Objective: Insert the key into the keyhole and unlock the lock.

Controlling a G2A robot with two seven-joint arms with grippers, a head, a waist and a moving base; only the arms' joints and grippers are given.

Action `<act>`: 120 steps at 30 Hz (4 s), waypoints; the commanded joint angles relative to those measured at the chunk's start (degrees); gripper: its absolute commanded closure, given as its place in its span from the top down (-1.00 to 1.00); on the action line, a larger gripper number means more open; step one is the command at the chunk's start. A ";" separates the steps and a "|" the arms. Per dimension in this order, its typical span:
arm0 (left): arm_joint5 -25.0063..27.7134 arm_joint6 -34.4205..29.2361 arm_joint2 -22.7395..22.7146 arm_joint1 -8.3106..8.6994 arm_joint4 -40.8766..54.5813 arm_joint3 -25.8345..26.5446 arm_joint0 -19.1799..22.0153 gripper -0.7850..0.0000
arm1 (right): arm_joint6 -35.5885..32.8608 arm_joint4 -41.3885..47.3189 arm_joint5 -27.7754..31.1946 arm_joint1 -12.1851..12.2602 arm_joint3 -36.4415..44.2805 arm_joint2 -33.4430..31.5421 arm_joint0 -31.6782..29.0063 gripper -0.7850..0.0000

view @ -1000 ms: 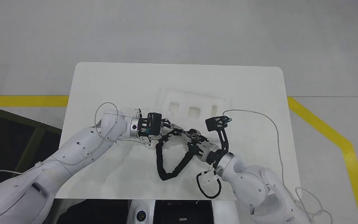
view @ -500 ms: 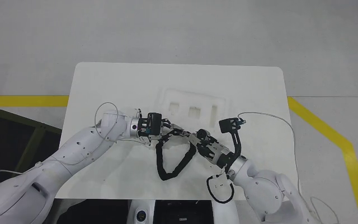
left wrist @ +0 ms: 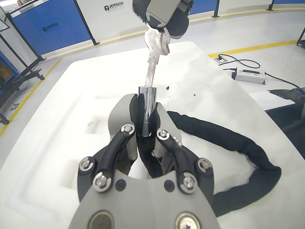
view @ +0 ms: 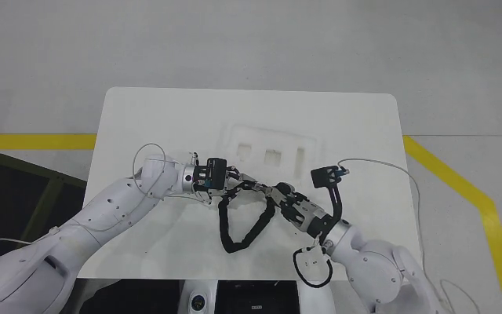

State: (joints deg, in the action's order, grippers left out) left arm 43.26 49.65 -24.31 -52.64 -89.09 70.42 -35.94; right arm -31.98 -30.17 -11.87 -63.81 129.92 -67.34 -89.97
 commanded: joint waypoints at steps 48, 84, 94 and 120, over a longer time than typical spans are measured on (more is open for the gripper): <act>1.06 -4.50 -4.80 0.07 0.27 3.21 -3.82 -1.00 | -3.13 -5.74 -5.75 -2.02 -3.86 7.12 7.90 -0.33; 14.74 -8.09 0.89 0.55 4.40 5.72 7.23 -1.00 | -20.13 14.05 40.84 1.27 -11.44 -9.38 9.81 1.00; 14.74 -12.20 6.32 1.97 10.38 7.82 11.77 -1.00 | -18.38 7.90 46.07 1.38 -10.20 -8.58 11.27 1.00; 14.74 -17.28 13.55 3.74 20.80 8.35 16.67 -1.00 | -5.15 -31.27 69.87 1.78 -7.58 -3.21 19.18 1.00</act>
State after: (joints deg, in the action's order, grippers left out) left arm 58.00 32.52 -10.91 -48.93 -68.47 78.72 -19.41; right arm -37.51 -59.46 57.02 -62.13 122.10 -70.92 -71.73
